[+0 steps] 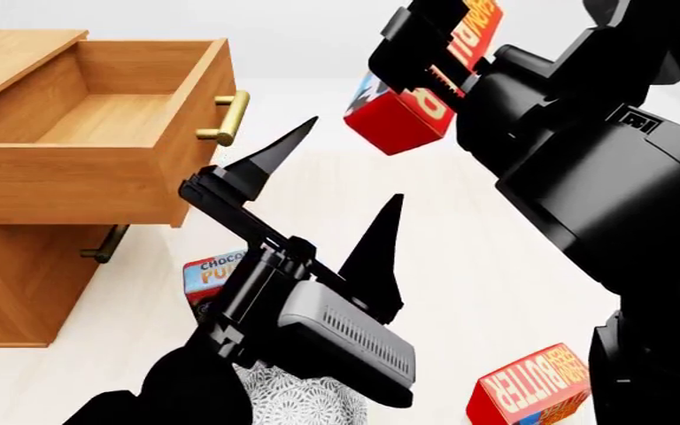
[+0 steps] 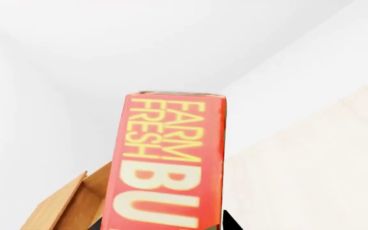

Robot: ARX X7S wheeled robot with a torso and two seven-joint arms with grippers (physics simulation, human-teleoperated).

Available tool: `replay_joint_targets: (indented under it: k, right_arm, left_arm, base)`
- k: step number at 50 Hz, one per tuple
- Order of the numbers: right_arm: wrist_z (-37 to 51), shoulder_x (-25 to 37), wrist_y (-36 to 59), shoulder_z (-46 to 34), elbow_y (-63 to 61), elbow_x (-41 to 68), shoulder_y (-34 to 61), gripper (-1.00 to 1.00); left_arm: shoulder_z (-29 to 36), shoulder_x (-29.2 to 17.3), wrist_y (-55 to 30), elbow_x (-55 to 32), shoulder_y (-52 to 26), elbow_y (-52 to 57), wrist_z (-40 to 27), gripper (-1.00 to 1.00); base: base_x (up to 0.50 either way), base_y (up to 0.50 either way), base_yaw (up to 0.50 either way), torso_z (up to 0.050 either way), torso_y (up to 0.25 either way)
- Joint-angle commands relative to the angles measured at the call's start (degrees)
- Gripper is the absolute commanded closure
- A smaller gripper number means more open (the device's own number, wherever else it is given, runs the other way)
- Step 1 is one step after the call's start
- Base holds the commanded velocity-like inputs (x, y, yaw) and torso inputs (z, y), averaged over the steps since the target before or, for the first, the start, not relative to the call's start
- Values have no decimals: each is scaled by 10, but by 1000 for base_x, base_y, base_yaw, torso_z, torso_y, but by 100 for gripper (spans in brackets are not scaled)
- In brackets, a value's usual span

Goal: Put the butter at the front in the top drawer of the cabinet and close it.

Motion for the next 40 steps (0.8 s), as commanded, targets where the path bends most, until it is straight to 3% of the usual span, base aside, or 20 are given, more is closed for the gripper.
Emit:
replay_joint_targets:
  k: [1, 40]
  right_arm:
    - [-16, 2, -4, 3, 0, 0, 7, 100]
    - [-29, 13, -17, -10, 1, 3, 2, 100]
  left_arm:
    - [13, 11, 4, 15, -7, -16, -5, -100]
    - [33, 49, 12, 40, -44, -99, -15, -100]
  base:
    - [0, 0, 0, 0, 0]
    - [0, 0, 0, 1, 1]
